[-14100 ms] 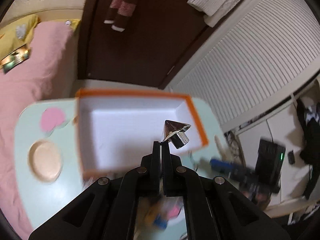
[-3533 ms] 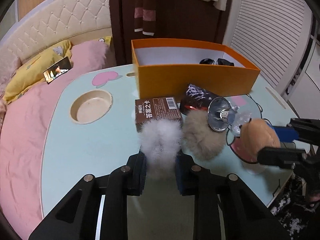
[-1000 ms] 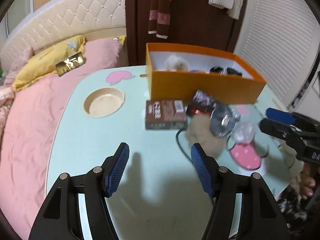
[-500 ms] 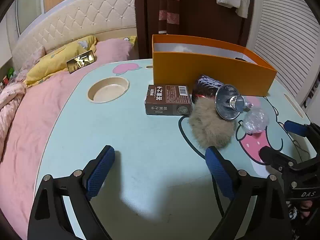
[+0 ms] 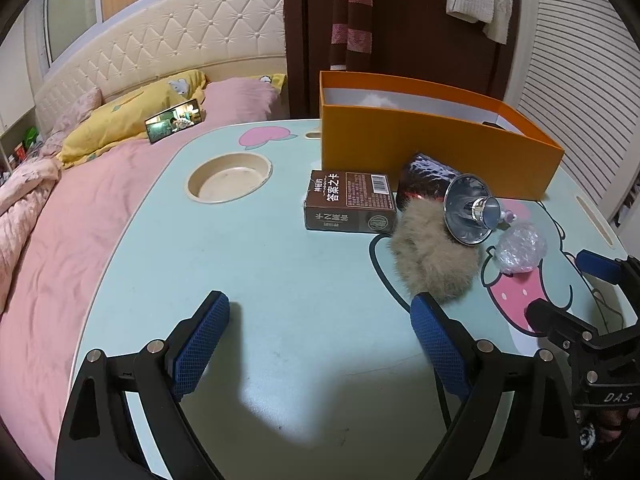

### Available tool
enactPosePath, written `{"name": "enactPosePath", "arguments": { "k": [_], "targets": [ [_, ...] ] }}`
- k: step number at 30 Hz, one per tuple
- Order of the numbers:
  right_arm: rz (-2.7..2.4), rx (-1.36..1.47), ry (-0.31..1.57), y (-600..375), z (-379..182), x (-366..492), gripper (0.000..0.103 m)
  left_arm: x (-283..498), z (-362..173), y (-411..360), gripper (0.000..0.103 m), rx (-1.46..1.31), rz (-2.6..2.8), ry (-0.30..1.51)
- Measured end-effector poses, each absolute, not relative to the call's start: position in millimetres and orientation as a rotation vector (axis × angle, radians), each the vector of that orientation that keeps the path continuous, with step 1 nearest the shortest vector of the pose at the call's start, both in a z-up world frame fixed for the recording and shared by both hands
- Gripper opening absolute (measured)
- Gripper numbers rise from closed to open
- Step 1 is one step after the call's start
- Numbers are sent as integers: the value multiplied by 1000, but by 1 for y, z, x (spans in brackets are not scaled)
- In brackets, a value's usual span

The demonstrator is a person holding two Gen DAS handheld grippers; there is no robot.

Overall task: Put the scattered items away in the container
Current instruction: 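Release the bear and fluffy ball into the box and withdraw both tools, then grasp the clear plastic bag with the right tool while the left tool grasps the silver metal piece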

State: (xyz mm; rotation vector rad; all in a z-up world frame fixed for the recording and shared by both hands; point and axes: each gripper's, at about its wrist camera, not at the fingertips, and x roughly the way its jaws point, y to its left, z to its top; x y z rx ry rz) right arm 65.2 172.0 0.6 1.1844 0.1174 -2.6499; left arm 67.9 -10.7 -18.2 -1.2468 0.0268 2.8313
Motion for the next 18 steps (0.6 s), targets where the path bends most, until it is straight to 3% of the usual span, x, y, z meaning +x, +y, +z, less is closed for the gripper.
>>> {"name": "enactPosePath", "arguments": {
  "k": [7,10,13,14,15,18],
  "targets": [
    [-2637,1070,99,161,19,61,102,68,-19,-11,92,-1246,2832,27],
    [-2591,1094,38,158,20,50,93,68,-19,-11,92,-1246,2832,27],
    [-2577,1128,81,151,16,42,71,68,-19,-11,92,-1246,2832,26],
    [-2561,1148,92,149,14,38,44,68,-19,-11,92,-1246,2832,26],
    [-2537,1171,84,149,12,35,33,68,-19,-11,92,-1245,2832,24],
    [-2519,1148,22,155,14,40,32,70,-17,-18,92,-1207,2810,-49]
  ]
}}
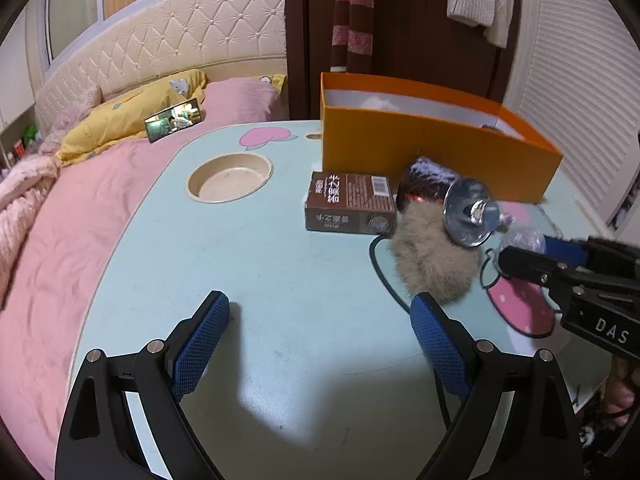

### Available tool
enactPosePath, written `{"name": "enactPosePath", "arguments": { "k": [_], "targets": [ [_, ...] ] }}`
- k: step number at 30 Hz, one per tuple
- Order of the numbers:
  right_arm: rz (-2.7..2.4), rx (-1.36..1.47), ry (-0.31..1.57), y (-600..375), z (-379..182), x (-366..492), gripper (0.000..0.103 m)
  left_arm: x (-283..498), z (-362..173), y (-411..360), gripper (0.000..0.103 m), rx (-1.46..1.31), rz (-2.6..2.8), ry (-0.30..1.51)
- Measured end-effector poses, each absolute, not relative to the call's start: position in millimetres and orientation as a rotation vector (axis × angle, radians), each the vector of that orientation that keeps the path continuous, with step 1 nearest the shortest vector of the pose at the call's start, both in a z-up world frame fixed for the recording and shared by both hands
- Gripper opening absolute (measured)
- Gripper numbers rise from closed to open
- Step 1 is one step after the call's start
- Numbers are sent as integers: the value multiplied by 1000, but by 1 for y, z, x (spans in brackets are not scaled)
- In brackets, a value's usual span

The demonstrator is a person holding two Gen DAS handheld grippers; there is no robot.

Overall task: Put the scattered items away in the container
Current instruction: 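Grasp the clear plastic bag with the right tool while the left tool grasps the silver metal piece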

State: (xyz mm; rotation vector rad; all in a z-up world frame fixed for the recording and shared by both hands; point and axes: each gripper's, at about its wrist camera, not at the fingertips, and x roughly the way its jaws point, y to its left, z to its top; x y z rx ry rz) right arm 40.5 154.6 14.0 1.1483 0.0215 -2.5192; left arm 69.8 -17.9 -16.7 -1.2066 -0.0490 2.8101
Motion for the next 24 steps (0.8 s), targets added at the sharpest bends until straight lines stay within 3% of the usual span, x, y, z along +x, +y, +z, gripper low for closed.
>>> {"name": "enactPosePath", "arguments": {
  "k": [5,12,19,21,24],
  "targets": [
    [-2550,1088,-31,167,24,48,32,78,0,-36,92,-1072,2765,-248],
    [-2568,1069,-102,180,30,46,32,74,40,1,91,-913,2680,-22],
    [-2559,1069,-147,190,30,47,32,46,39,37,74,-983,2597,147],
    [-2555,1071,-161,193,30,46,32,38,34,44,61,-1018,2572,186],
    [-2551,1077,-181,197,28,46,32,30,25,53,59,-1067,2532,231]
  ]
}}
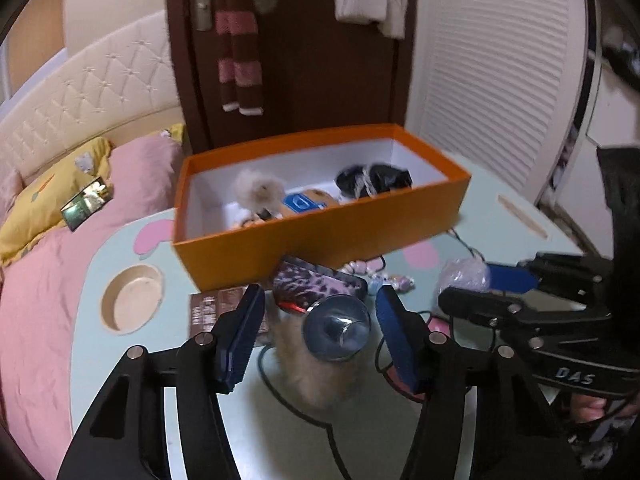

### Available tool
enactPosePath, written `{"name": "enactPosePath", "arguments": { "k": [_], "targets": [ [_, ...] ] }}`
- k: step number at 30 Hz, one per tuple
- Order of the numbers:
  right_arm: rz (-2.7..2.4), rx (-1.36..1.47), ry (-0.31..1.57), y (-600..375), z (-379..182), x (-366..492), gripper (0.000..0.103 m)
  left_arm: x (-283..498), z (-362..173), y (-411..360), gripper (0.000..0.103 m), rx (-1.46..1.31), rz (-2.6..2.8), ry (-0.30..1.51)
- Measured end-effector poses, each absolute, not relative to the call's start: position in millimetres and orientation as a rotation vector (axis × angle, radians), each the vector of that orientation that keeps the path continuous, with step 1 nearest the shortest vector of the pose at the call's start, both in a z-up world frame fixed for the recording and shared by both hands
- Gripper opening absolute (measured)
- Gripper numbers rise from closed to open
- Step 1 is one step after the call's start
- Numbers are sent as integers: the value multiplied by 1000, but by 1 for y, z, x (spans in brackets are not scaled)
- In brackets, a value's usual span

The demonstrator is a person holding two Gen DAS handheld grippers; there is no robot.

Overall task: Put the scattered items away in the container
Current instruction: 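Grasp the clear plastic bag with the right tool while the left tool grasps the silver metal piece, then carry the plastic bag and silver piece over the orange box and release them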

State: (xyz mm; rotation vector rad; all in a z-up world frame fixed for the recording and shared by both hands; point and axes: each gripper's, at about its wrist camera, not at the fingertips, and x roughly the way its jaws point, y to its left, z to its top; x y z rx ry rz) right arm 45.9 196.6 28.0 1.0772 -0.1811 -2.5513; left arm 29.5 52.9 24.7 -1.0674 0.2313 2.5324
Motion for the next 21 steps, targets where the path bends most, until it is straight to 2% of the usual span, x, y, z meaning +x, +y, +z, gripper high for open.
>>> {"name": "enactPosePath", "arguments": {
  "k": [1,3,5,12,21],
  "targets": [
    [-2550,1079,-189,198,27,46,32,27,22,54,58,-1085,2517,226],
    [-2550,1084,-201,200,26,46,32,24,16,56,40,-1124,2492,214],
    [-2549,1088,-212,203,25,45,32,23,13,56,36,-1137,2490,208],
    [-2551,1089,-217,205,25,48,32,29,24,46,36,-1108,2506,152],
    [-2547,1039,-187,201,41,49,32,40,67,17,36,-995,2572,78]
  ]
}}
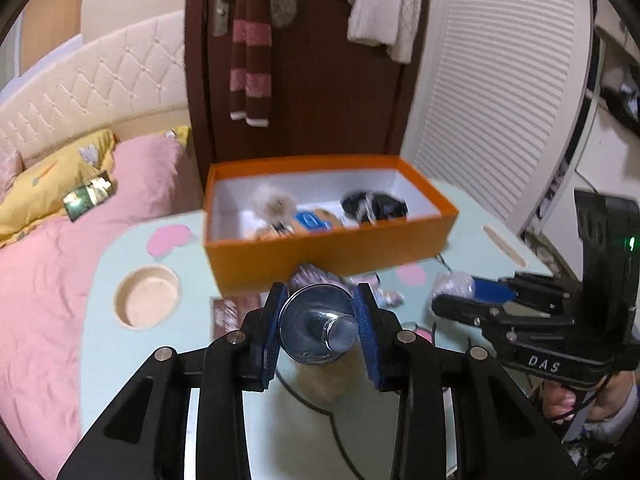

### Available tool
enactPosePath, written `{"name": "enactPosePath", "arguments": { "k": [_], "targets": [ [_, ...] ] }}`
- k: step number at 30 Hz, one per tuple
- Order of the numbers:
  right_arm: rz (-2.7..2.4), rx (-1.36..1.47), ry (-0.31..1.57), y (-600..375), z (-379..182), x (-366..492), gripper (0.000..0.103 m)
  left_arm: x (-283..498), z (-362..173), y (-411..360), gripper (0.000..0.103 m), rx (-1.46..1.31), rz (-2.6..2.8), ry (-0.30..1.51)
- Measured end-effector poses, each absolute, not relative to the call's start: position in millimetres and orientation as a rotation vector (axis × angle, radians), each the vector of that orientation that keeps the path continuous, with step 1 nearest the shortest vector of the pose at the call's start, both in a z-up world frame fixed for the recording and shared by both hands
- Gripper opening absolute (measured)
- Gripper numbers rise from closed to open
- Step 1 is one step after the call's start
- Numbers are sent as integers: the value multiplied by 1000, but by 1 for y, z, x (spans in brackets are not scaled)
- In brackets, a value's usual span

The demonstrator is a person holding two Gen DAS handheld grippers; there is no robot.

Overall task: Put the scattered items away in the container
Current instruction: 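Carry the plastic bag and silver piece over the orange box and release them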

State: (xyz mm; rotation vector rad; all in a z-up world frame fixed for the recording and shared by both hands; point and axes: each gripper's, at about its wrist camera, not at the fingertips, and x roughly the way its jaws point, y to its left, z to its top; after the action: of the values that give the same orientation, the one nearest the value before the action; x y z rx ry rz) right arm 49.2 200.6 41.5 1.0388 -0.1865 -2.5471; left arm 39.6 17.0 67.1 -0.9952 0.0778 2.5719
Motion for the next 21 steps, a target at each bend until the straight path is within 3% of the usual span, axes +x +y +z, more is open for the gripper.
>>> {"name": "enactPosePath", "arguments": {
  "k": [9,21],
  "targets": [
    [-2589,887,-125,197,89,19,32,-5,103,15,36,-975,2598,31],
    [-2603,981,-70,192,77,-71,32,-89,70,34,36,-1163,2557,22]
  ]
}}
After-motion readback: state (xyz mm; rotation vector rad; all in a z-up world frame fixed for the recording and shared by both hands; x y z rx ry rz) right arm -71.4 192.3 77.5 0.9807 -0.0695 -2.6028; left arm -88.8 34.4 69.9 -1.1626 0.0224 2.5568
